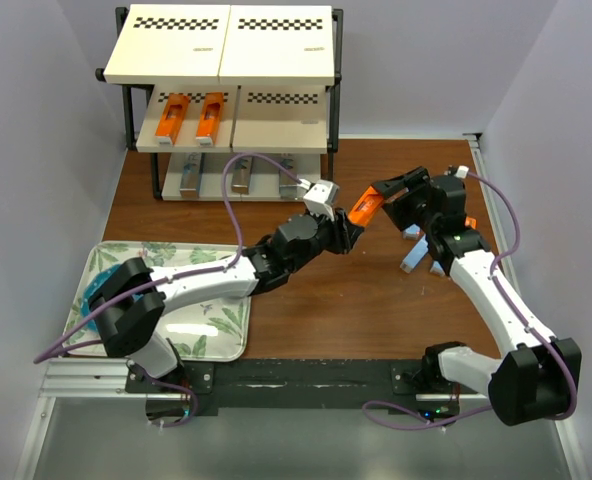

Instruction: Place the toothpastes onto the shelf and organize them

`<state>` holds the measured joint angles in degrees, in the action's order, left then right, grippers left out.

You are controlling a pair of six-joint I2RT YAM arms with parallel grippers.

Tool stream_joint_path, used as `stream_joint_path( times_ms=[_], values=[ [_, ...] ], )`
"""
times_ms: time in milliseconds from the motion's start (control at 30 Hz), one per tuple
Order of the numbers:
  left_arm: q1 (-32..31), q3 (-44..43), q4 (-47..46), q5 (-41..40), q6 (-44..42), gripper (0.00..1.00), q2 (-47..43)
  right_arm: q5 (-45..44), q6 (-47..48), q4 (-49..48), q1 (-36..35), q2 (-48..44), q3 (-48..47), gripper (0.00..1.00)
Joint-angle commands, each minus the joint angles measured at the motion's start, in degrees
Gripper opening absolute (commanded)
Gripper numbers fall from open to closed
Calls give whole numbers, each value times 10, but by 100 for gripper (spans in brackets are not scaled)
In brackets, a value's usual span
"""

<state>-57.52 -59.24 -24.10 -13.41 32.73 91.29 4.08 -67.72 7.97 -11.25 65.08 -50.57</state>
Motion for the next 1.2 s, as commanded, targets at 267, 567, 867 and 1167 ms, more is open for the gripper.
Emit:
stream_joint_path(
  times_ms=[267, 567, 867, 1167],
  values=[
    [13, 40, 35, -106, -134, 9, -124, 23, 140, 19, -3, -44, -40, 98],
    [103, 40, 117, -102, -174, 8, -225, -20, 231, 92, -3, -82, -59, 98],
    [245, -46, 141, -57, -227, 9, -163, -36, 275, 119, -3, -108, -60, 98],
    [303, -173, 133, -69, -242, 12, -42, -64, 318, 151, -11, -134, -65, 98]
  ],
)
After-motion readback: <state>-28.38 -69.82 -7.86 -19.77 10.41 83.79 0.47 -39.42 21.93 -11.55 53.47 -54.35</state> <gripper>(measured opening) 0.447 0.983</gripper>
